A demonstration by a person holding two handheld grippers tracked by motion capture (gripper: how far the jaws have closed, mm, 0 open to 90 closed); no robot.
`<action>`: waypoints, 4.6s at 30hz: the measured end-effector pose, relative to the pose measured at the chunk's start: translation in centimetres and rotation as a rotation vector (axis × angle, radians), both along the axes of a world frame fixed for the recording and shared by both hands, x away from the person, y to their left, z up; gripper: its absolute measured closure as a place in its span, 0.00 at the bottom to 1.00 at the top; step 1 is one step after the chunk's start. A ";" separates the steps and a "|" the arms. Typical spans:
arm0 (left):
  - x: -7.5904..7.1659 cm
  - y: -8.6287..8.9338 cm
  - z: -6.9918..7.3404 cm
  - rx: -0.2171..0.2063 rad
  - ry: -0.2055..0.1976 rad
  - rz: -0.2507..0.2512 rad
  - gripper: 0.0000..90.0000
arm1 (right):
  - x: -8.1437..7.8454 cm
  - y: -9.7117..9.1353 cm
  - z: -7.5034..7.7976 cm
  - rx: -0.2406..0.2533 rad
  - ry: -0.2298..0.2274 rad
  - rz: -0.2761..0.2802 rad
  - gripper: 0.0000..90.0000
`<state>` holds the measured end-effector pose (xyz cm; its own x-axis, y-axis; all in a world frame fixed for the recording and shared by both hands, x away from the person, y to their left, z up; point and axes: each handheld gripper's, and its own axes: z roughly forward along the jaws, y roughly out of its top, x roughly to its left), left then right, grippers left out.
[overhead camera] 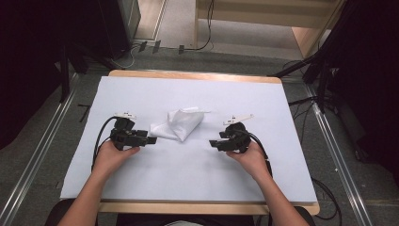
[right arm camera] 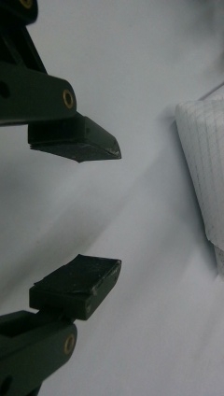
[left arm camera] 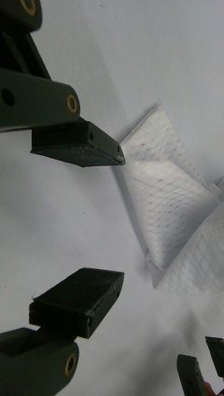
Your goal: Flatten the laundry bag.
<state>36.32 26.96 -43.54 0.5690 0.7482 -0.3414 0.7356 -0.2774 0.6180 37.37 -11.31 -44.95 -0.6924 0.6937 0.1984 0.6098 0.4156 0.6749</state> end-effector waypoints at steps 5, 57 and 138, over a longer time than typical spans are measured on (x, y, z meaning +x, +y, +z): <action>0.0 0.1 0.2 -0.002 -0.008 0.000 0.45 | -0.2 0.4 0.4 0.005 0.004 0.002 0.51; -2.1 2.9 0.2 -0.008 -0.004 0.086 0.46 | 5.6 10.0 7.0 -0.061 -0.069 0.236 0.97; -0.2 1.3 0.5 -0.011 -0.009 0.032 0.45 | 4.2 0.8 3.7 0.013 0.010 0.008 0.49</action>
<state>36.10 28.25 -43.04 0.5475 0.7624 -0.3450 0.7387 -0.2466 0.6274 41.59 -10.46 -41.27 -0.6958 0.6855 0.2143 0.6131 0.4115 0.6744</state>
